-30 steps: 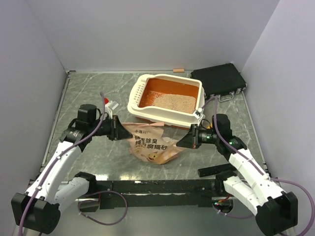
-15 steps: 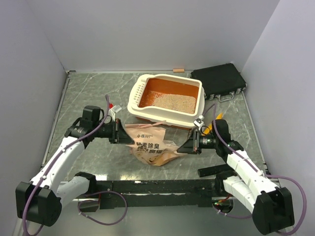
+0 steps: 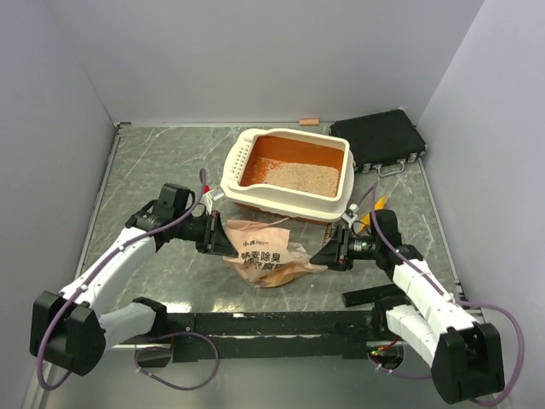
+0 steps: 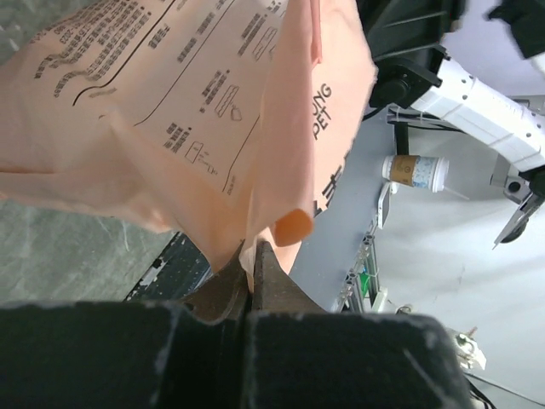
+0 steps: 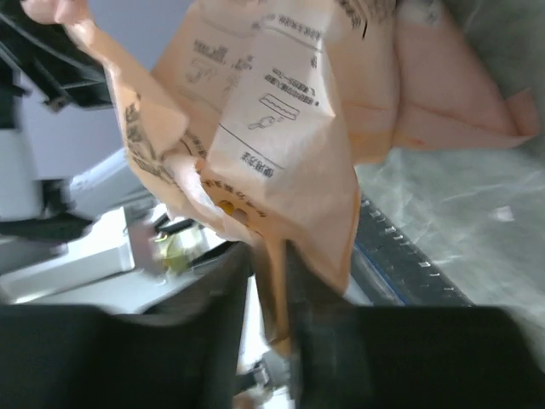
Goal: Fill the litter box with clean litter
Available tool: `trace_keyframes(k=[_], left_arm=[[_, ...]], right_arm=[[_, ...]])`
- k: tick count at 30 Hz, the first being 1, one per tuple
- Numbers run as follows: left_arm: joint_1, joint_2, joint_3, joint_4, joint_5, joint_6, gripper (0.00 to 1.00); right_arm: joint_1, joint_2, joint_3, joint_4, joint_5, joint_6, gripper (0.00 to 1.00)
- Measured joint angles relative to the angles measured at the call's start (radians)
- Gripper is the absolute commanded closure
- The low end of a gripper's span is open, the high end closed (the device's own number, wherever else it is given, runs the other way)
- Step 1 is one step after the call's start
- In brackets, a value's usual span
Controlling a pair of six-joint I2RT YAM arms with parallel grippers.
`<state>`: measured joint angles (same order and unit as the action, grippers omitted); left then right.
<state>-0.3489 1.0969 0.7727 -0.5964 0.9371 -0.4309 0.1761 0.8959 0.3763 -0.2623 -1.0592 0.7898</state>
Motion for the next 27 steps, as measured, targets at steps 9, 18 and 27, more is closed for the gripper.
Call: trace_keyframes(k=[9, 18, 27], left_arm=[[0.0, 0.046, 0.048, -0.045, -0.04, 0.028, 0.99], [0.0, 0.053, 0.106, -0.082, -0.09, 0.047, 0.99], [0.0, 0.061, 0.109, -0.086, -0.097, 0.049, 0.99]], right_arm=[[0.058, -0.253, 0.263, -0.2, 0.303, -0.305, 0.31], [0.597, -0.119, 0.494, -0.262, 0.582, -0.56, 0.31], [0.851, 0.078, 0.559, -0.298, 0.872, -0.785, 0.28]])
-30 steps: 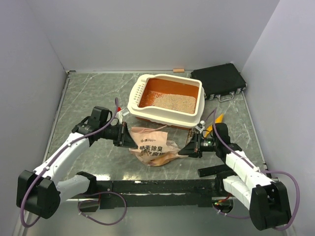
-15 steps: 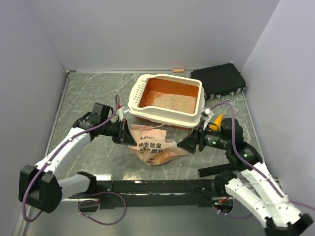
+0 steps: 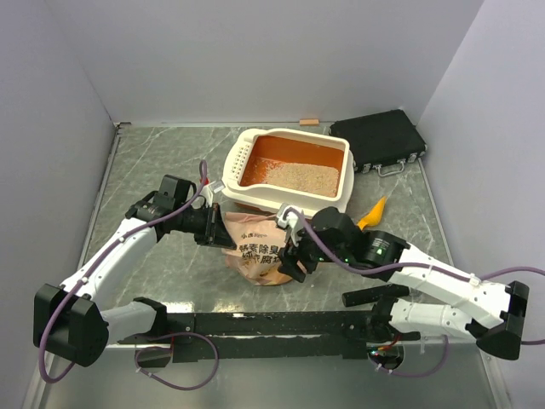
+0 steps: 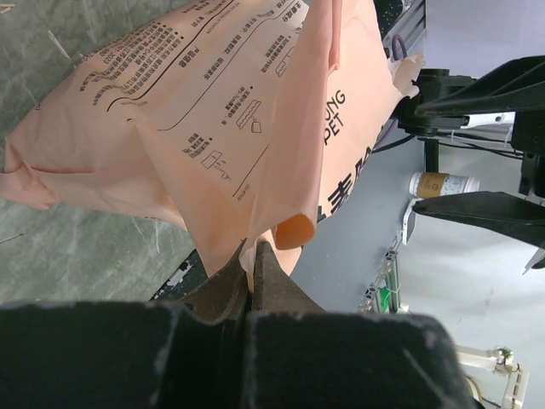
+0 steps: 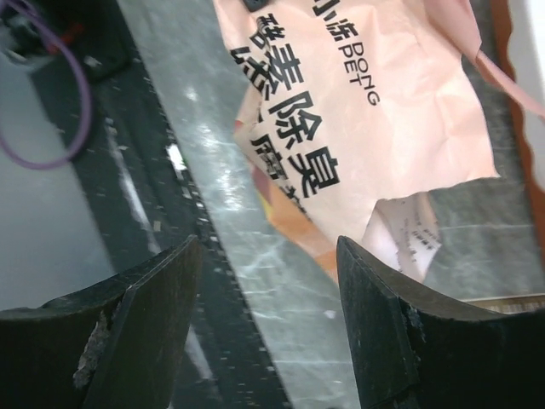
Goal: Fill the litter box with clean litter
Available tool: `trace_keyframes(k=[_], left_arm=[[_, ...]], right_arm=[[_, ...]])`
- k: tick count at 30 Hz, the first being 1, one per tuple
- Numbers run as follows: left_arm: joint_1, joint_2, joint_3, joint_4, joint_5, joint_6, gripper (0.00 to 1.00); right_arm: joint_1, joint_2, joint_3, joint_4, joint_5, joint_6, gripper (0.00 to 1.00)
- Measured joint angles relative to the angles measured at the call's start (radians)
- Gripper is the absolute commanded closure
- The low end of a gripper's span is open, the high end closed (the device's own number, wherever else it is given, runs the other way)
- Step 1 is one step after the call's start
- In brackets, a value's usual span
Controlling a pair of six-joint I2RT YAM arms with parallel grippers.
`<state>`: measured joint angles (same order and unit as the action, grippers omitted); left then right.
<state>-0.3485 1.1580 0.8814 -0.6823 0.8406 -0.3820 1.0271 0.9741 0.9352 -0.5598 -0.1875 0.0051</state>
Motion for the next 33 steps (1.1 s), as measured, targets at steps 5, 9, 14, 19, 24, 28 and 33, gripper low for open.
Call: trace_keyframes(k=[5, 9, 14, 19, 24, 28, 33], left_arm=[[0.0, 0.0, 0.0, 0.0, 0.0, 0.0, 0.99], [0.0, 0.0, 0.0, 0.0, 0.0, 0.0, 0.99], [0.0, 0.0, 0.0, 0.0, 0.0, 0.0, 0.99], [0.0, 0.0, 0.0, 0.0, 0.0, 0.0, 0.99], [0.0, 0.0, 0.0, 0.0, 0.0, 0.0, 0.99], [0.0, 0.002, 0.0, 0.0, -0.002, 0.001, 0.99], [-0.002, 0.005, 0.001, -0.003, -0.001, 0.006, 0.97]], right_arm=[[0.047, 0.03, 0.0, 0.035, 0.079, -0.107, 0.26], [0.083, 0.051, 0.001, 0.064, 0.104, -0.168, 0.26], [0.115, 0.076, 0.002, 0.096, 0.112, -0.204, 0.26], [0.122, 0.114, 0.002, 0.142, 0.117, -0.214, 0.26], [0.122, 0.19, -0.012, 0.199, 0.129, -0.225, 0.26], [0.122, 0.248, -0.031, 0.232, 0.146, -0.231, 0.26], [0.122, 0.268, -0.041, 0.243, 0.168, -0.235, 0.73]])
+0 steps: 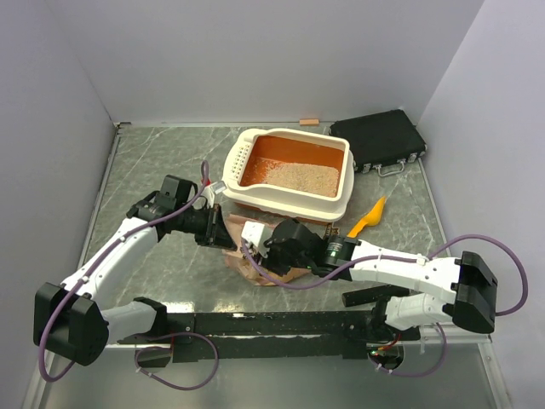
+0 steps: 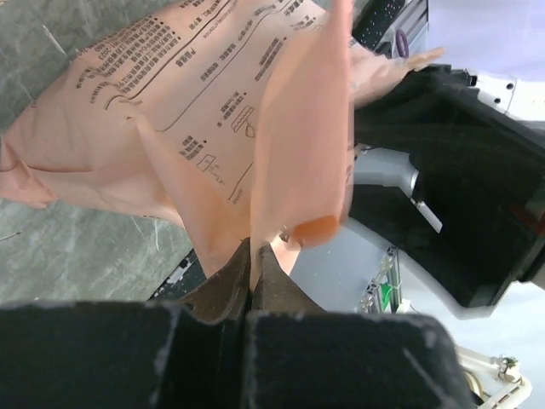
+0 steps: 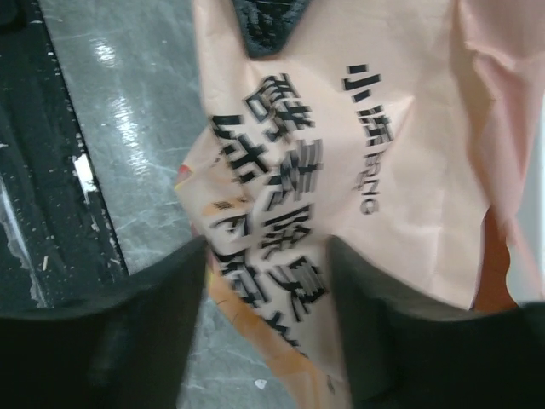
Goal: Fill the litter box with clean litter
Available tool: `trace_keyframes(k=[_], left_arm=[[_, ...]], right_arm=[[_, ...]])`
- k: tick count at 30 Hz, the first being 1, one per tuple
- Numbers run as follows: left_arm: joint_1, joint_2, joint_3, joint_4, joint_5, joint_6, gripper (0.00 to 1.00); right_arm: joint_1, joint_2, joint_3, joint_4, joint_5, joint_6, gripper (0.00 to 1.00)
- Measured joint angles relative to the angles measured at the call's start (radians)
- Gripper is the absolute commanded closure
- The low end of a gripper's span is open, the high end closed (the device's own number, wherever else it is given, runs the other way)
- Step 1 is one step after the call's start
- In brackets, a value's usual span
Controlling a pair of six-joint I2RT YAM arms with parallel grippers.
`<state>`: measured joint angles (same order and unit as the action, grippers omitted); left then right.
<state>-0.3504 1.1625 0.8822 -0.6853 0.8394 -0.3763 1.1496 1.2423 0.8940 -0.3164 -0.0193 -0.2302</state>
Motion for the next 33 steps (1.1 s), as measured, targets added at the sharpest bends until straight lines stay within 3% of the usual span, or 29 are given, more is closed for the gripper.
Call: trace_keyframes(k=[1, 2, 3, 8, 11, 20, 33], left_arm=[[-0.001, 0.0, 0.003, -0.006, 0.001, 0.004, 0.92], [-0.002, 0.0, 0.007, -0.012, 0.0, 0.011, 0.8], [-0.003, 0.0, 0.016, -0.017, -0.005, 0.02, 0.7], [0.001, -0.023, 0.056, -0.01, 0.0, 0.045, 0.43], [0.002, -0.08, 0.05, -0.003, 0.022, 0.036, 0.33], [0.002, -0.217, -0.104, 0.114, 0.117, -0.099, 0.29], [-0.024, -0.158, -0.136, 0.23, 0.051, -0.171, 0.35]], right_arm=[[0.0, 0.002, 0.0, -0.001, 0.009, -0.001, 0.84], [0.0, 0.005, 0.0, -0.002, 0.014, 0.007, 1.0], [0.0, 0.007, 0.001, -0.005, 0.021, 0.01, 1.0], [0.002, 0.005, 0.001, -0.04, 0.056, 0.052, 1.0], [-0.003, -0.007, -0.005, -0.049, 0.061, 0.077, 1.0], [-0.012, -0.032, -0.017, -0.074, 0.065, 0.106, 1.0], [-0.014, -0.034, -0.032, -0.057, 0.063, 0.129, 1.0]])
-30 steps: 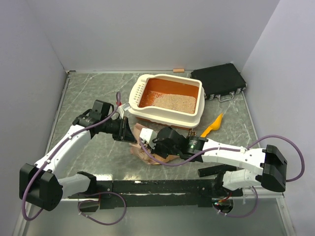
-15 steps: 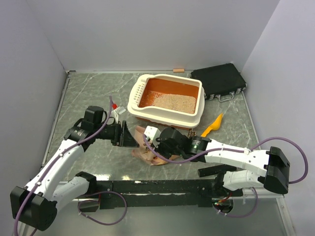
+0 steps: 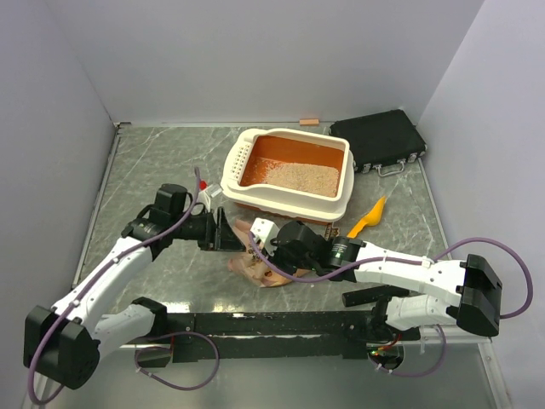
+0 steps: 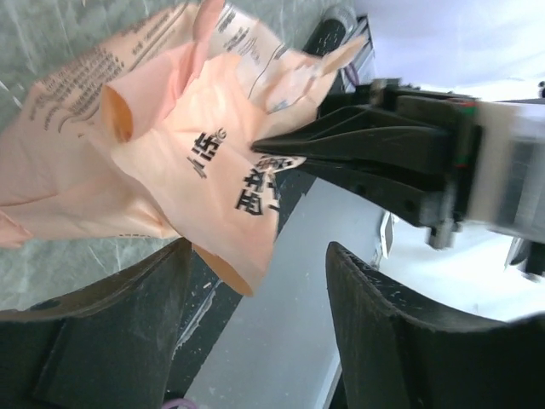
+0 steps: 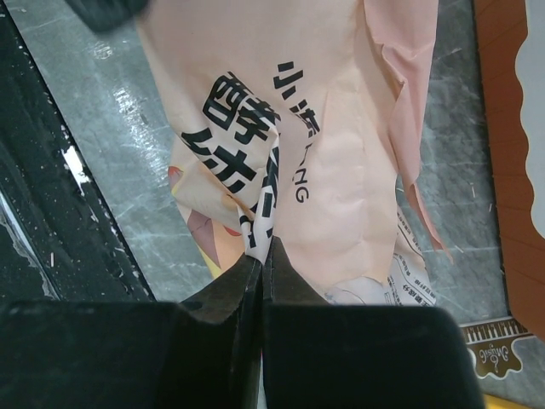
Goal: Fill the litter box with clean litter
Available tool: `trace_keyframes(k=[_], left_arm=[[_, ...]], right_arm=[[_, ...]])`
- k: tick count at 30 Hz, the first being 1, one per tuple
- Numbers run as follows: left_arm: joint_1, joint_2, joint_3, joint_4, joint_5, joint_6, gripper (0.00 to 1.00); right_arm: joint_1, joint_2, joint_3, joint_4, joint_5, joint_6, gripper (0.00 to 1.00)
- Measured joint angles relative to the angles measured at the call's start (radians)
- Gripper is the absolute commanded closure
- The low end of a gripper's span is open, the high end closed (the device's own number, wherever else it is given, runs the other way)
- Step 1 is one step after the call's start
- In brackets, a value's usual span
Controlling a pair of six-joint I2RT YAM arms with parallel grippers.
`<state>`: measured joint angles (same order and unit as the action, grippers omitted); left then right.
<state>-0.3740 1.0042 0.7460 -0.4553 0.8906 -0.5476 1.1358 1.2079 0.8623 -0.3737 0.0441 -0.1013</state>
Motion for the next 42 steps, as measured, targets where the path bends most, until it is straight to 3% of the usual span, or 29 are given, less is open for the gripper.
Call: trace_keyframes(k=[1, 2, 4, 5, 8, 15, 24, 29, 30, 32, 34, 40, 42], left_arm=[[-0.008, 0.011, -0.006, 0.008, 0.0, -0.004, 0.39], [-0.017, 0.022, -0.012, 0.013, -0.003, -0.008, 0.54], [-0.026, 0.04, -0.02, 0.021, -0.013, -0.013, 0.69], [-0.027, 0.045, -0.022, 0.024, -0.021, -0.013, 0.82], [-0.027, 0.056, -0.022, 0.025, -0.036, -0.005, 0.99], [-0.017, 0.057, 0.006, -0.032, -0.061, 0.043, 0.99], [0.135, -0.011, 0.034, -0.151, -0.005, 0.109, 0.99], [0.186, -0.018, 0.032, -0.147, 0.005, 0.117, 0.99], [0.189, -0.013, 0.032, -0.148, 0.005, 0.117, 0.97], [0.19, -0.007, 0.032, -0.146, 0.013, 0.117, 0.82], [0.19, -0.008, 0.032, -0.137, 0.032, 0.114, 0.6], [0.15, -0.13, 0.041, -0.138, 0.017, 0.152, 0.32], [0.092, -0.201, 0.058, -0.128, -0.008, 0.166, 0.3]], right_arm=[[0.0, 0.0, 0.0, 0.0, 0.0, 0.001, 1.0], [0.0, 0.0, 0.0, 0.0, 0.0, 0.003, 1.0], [0.0, 0.0, -0.003, -0.001, -0.002, 0.005, 1.0], [0.0, 0.0, -0.006, -0.001, -0.002, 0.007, 1.0], [0.0, 0.0, -0.008, -0.001, -0.008, 0.01, 1.0], [0.0, 0.0, -0.013, 0.011, -0.009, 0.028, 1.0], [-0.031, -0.048, -0.036, 0.071, -0.038, 0.1, 1.0], [-0.071, -0.121, -0.073, -0.026, -0.055, 0.131, 1.0], [-0.074, -0.119, -0.071, -0.038, -0.056, 0.135, 1.0], [-0.076, -0.105, -0.062, -0.047, -0.056, 0.139, 1.0], [-0.077, -0.098, -0.059, -0.048, -0.056, 0.142, 1.0], [-0.085, -0.066, -0.041, -0.055, -0.057, 0.156, 1.0], [-0.099, -0.045, -0.03, -0.059, -0.067, 0.164, 1.0]])
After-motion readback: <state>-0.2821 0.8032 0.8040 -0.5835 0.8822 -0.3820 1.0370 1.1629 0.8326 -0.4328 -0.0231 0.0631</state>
